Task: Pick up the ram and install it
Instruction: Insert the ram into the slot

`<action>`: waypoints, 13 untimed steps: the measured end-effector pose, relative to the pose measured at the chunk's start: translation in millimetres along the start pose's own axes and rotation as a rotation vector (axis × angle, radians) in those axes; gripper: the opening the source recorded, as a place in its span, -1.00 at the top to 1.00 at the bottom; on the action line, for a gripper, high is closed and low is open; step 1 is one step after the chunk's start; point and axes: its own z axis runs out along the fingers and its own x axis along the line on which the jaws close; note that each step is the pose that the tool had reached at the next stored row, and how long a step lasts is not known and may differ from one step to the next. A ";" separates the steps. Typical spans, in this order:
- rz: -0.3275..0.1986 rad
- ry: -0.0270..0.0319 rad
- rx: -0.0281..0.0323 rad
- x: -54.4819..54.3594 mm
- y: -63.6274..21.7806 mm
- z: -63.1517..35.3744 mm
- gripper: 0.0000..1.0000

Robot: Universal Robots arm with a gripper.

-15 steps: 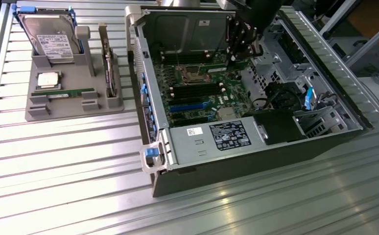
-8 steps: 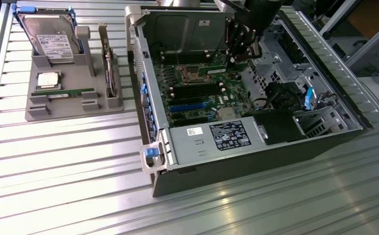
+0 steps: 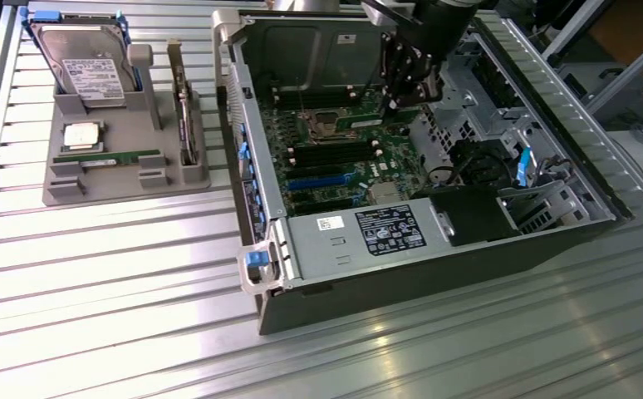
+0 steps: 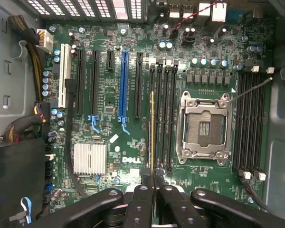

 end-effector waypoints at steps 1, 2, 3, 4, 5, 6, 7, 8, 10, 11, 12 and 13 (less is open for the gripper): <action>0.000 0.0001 0.0000 0.0 -0.1 1.1 0.76; 0.000 0.0001 0.0000 0.0 -0.1 1.7 0.76; 0.000 0.0001 0.0000 0.0 -0.1 2.2 0.76; 0.000 0.0000 0.0000 0.0 -0.1 2.6 0.76; 0.000 0.0001 0.0000 0.0 -0.2 3.3 0.76; 0.000 0.0000 0.0000 -0.1 -0.2 4.1 0.76; 0.000 0.0000 0.0000 0.0 -0.2 4.9 0.76; 0.000 0.0001 0.0000 -0.1 -0.3 5.9 0.76; 0.000 0.0001 0.0000 -0.1 -0.4 7.2 0.76; 0.000 0.0001 0.0000 -0.1 -0.4 8.0 0.76; 0.000 0.0001 0.0000 -0.1 -0.4 8.6 0.76; 0.000 0.0000 0.0000 -0.1 -0.4 9.0 0.76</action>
